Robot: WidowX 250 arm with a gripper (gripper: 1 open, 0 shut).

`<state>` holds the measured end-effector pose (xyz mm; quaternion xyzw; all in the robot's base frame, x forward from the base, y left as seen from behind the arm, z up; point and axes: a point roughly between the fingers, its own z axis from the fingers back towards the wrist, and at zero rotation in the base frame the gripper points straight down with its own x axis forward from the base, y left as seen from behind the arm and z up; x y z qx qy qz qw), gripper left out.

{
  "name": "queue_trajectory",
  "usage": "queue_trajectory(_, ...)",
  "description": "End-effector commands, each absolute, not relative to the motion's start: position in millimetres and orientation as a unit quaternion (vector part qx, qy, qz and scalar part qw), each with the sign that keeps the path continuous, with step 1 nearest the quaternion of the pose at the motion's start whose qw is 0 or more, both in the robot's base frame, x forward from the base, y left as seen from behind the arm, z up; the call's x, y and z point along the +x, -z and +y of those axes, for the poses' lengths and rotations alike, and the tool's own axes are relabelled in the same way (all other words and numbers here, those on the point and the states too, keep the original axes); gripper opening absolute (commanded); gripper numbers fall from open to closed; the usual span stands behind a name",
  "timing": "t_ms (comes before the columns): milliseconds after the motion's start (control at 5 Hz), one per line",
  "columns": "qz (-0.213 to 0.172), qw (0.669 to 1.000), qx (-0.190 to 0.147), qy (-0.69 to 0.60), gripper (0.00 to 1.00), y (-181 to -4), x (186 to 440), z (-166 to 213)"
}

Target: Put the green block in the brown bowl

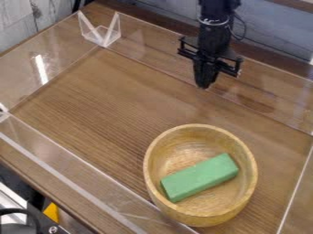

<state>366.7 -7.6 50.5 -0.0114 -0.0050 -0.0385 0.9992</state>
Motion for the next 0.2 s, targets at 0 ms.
queue_trajectory(0, -0.031, 0.999, -0.006, 0.032, 0.00, -62.2, 377.6, -9.0)
